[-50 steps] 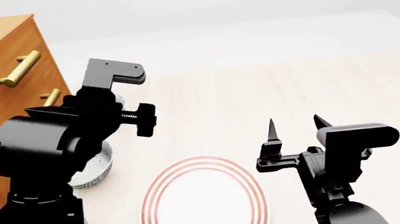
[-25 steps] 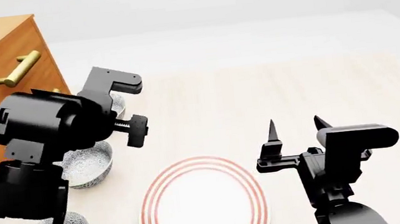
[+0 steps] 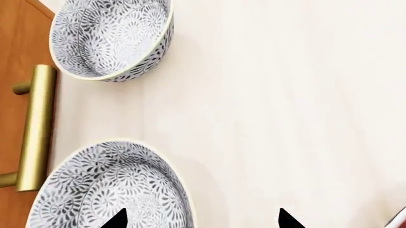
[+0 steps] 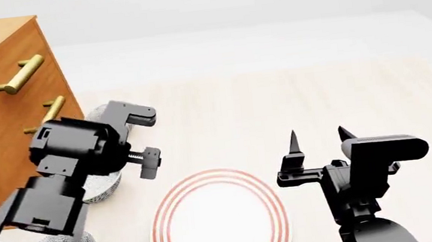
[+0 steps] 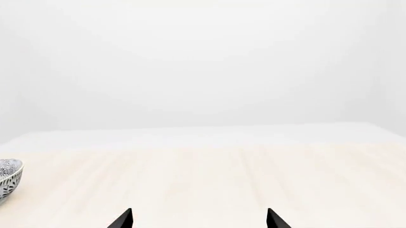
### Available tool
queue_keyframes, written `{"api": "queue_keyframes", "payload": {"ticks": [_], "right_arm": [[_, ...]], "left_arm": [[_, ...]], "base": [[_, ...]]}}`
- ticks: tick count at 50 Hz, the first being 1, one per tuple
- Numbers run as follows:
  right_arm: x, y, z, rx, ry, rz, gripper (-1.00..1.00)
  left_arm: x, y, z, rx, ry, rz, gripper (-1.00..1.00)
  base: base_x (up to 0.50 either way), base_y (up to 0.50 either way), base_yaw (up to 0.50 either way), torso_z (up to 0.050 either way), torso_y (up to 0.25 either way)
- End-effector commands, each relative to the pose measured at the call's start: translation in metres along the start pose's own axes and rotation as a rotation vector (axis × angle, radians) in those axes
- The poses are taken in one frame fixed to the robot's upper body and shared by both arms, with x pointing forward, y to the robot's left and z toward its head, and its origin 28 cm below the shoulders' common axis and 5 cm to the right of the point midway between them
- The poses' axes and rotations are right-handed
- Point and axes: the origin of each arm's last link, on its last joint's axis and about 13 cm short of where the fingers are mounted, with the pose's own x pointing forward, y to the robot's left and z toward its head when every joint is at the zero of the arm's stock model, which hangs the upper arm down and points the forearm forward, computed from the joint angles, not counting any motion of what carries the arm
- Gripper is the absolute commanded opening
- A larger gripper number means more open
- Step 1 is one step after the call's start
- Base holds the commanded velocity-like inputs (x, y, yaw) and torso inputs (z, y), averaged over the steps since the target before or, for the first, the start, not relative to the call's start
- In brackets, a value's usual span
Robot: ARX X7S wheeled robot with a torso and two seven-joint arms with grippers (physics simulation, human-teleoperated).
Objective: Put the bowl in the middle on the plate.
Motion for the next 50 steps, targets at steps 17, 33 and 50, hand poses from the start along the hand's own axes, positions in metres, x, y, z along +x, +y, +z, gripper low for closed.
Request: {"api": "queue_keyframes", "payload": {"ticks": [17, 33, 50], "right_arm": [[0.0, 0.0, -0.002, 0.003, 0.004, -0.002, 1.0], [0.001, 0.001, 0.0, 0.001, 0.001, -0.001, 1.0], [0.001, 0.001, 0.0, 0.003, -0.001, -0.003, 1.0]], "left_arm": [[0.025, -0.002, -0.016, -0.01, 0.063, 0.017, 1.0], [0.031, -0.001, -0.026, -0.018, 0.094, 0.043, 1.0], [0.03, -0.001, -0.026, -0.025, 0.082, 0.06, -1.0]], "base": [[0.0, 0.0, 0.0, 0.0, 0.0], [0.0, 0.0, 0.0, 0.0, 0.0], [0.0, 0.0, 0.0, 0.0, 0.0]]}}
